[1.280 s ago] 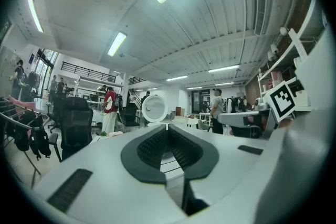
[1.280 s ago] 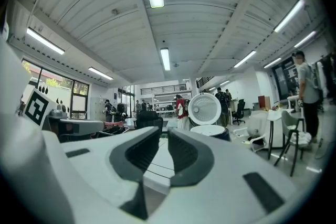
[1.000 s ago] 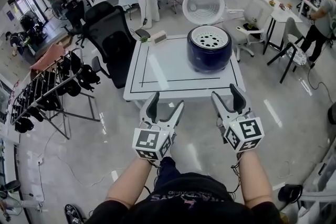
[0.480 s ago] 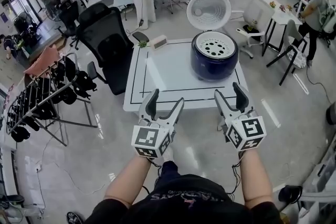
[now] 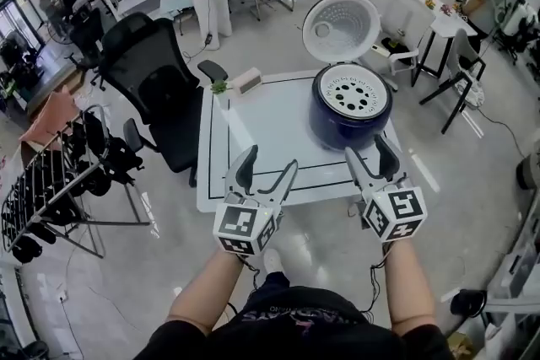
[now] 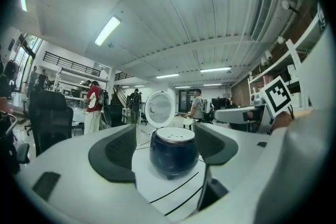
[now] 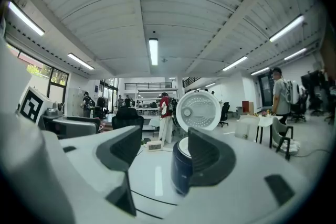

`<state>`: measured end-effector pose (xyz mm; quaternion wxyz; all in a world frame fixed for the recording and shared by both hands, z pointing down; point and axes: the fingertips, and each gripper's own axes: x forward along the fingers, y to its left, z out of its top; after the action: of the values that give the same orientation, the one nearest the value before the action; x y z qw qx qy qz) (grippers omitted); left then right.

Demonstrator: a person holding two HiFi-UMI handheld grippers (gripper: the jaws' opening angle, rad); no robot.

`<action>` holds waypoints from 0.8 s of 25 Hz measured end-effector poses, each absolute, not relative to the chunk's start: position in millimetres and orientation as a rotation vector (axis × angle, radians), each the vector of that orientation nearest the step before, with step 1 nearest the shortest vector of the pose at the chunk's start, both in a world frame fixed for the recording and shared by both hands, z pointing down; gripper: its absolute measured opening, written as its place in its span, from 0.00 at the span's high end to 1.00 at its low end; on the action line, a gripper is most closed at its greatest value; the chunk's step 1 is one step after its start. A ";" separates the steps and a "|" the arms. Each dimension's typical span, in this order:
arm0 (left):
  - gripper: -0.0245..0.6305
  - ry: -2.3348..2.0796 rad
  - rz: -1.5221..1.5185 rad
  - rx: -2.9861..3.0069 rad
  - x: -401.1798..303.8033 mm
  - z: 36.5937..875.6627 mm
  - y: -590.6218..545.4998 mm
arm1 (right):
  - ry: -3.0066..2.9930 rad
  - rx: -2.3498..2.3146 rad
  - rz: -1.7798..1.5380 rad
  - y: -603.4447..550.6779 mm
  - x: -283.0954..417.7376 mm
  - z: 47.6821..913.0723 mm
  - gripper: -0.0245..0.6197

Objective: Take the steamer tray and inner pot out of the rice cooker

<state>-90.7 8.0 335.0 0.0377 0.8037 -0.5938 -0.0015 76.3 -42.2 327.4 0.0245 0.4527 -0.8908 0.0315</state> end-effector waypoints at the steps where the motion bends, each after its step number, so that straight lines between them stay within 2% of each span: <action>1: 0.44 -1.808 -0.001 2.472 -95.8 335.8 -0.2 | -2.746 1.413 0.103 -49.3 71.7 328.5 0.55; 20: 0.45 -1.566 0.025 2.599 -164.5 343.0 -104.4 | -2.592 1.678 0.136 -134.4 12.2 332.9 0.55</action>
<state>-164.5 -104.4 343.0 0.0538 0.8553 -0.5153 0.0084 12.2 -134.4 332.9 0.0253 0.5428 -0.8383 0.0441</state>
